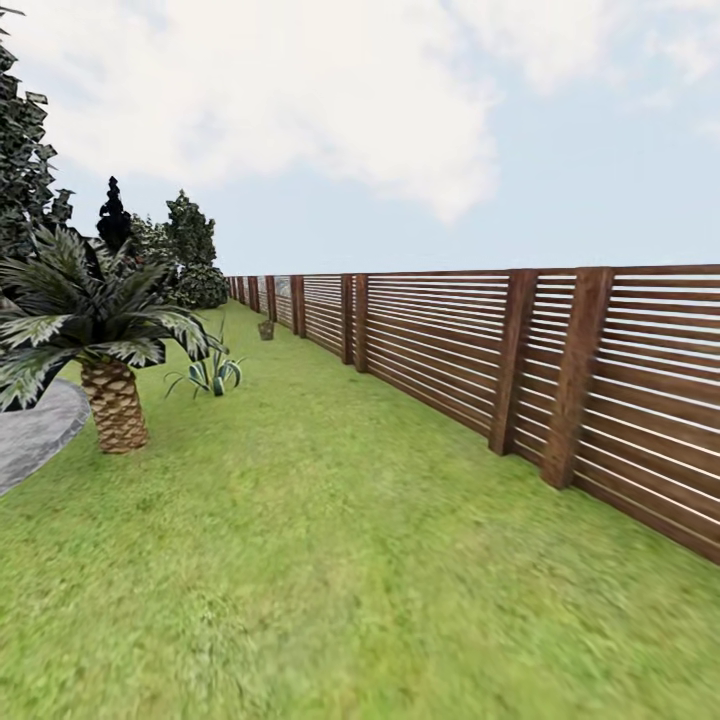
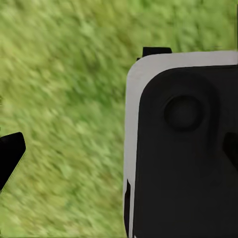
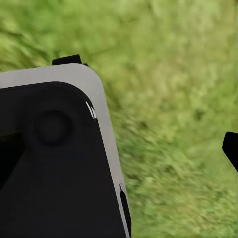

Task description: Take the three Easter eggs out of the wicker basket on the lawn in the garden, then place them on the lawn next to a single tree (choose any tree) so that all three eggs are next to the same tree and none are left in the basket.

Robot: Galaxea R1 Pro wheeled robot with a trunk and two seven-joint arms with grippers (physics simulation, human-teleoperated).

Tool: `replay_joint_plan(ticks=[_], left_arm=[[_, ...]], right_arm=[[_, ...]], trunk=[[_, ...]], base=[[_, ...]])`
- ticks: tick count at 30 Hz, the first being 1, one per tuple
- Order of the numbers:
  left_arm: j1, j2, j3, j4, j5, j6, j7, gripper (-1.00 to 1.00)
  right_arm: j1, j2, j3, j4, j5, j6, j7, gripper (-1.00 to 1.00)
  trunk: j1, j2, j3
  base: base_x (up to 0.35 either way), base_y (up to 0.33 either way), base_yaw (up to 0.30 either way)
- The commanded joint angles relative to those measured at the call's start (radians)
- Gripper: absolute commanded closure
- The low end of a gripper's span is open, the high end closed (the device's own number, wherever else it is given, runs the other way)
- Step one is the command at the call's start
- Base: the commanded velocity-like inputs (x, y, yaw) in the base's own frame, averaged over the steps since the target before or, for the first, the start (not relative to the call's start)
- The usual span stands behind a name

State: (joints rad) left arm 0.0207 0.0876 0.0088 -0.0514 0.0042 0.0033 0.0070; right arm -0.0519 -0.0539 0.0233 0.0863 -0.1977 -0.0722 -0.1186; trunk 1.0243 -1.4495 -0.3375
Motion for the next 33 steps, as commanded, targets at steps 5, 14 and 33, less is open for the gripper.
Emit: replay_joint_plan(ticks=[5, 14, 33], left_arm=[[0.001, 0.000, 0.001, -0.002, 0.000, 0.000, 0.001, -1.00], [0.001, 0.000, 0.001, -0.002, 0.000, 0.000, 0.001, -1.00], [0.001, 0.000, 0.001, -0.002, 0.000, -0.002, 0.001, -1.00]], right_arm=[[-0.002, 0.000, 0.003, 0.004, -0.008, -0.008, 0.001, -1.00], [-0.002, 0.000, 0.001, 0.004, -0.008, -0.008, 0.001, -1.00], [-0.002, 0.001, 0.002, 0.004, -0.009, -0.008, 0.000, -1.00]], trunk=[[0.001, -0.001, -0.001], [0.001, -0.001, -0.001], [0.001, -0.001, -0.001]], base=[[0.319, 0.000, 0.000], [0.319, 0.000, 0.000], [0.319, 0.000, 0.024]])
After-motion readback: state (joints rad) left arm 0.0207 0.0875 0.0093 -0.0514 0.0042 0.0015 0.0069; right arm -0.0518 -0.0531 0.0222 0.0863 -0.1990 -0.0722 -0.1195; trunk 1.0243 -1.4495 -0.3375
